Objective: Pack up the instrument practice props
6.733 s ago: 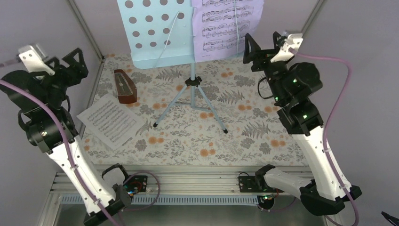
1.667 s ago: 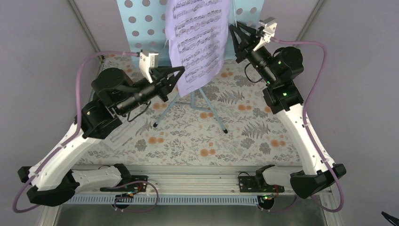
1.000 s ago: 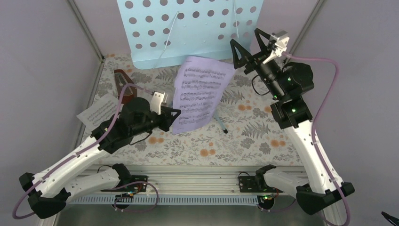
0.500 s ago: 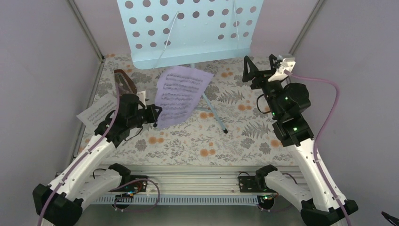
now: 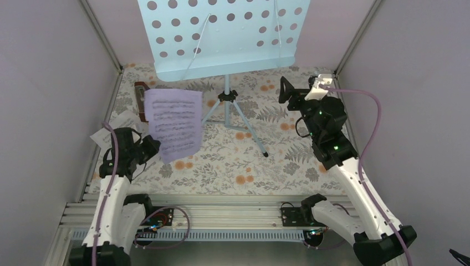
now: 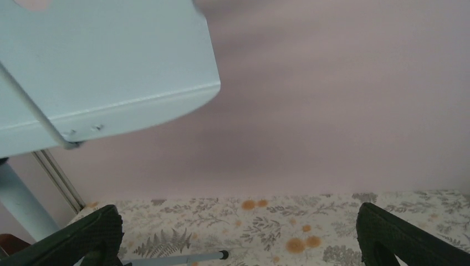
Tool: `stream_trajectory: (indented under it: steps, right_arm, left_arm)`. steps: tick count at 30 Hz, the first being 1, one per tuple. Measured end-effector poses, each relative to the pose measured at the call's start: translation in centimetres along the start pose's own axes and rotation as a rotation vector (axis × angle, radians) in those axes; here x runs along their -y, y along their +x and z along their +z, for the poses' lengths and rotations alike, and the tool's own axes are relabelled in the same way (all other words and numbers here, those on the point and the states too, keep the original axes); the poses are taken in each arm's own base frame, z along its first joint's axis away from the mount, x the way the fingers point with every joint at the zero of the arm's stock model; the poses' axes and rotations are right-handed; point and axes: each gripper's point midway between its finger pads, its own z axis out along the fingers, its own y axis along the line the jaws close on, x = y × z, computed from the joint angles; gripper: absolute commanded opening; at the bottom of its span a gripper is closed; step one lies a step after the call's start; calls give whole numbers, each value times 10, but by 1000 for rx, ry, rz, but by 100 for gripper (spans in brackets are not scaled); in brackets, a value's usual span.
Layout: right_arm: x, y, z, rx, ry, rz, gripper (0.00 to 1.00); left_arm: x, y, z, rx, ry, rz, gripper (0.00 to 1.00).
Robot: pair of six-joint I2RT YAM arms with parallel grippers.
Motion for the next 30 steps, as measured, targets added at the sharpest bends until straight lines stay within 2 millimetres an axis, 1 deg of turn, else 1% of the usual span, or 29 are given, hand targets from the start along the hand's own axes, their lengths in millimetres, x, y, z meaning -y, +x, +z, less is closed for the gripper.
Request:
stream_trajectory:
  steps: [3, 7, 10, 14, 17, 21, 23, 25, 30]
  right_arm:
    - [1, 12, 9, -35, 7, 0, 100]
    - [1, 21, 16, -63, 12, -5, 100]
    - [1, 23, 17, -67, 9, -6, 100]
    - [0, 24, 19, -69, 5, -6, 100]
    - [-2, 32, 25, -91, -3, -9, 100]
    - [-2, 44, 33, -127, -5, -14, 100]
    - [-4, 46, 34, -133, -13, -12, 100]
    - [-5, 46, 34, -133, -18, -10, 100]
    - [-5, 46, 34, -134, -22, -1, 100]
  left_arm:
    - [-30, 1, 4, -16, -32, -121, 2]
    - [-60, -1, 1, -6, -67, -244, 2]
    - [-74, -7, -5, 24, -95, -293, 2]
    - [-90, -9, -7, 34, -132, -341, 2]
    - [-105, -13, -13, 62, -173, -376, 2]
    - [-125, -24, -26, 131, -213, -428, 2]
    - [-132, -28, -29, 145, -219, -449, 2]
    - [-136, -26, -28, 131, -215, -467, 3]
    - [-137, -25, -26, 116, -200, -476, 2]
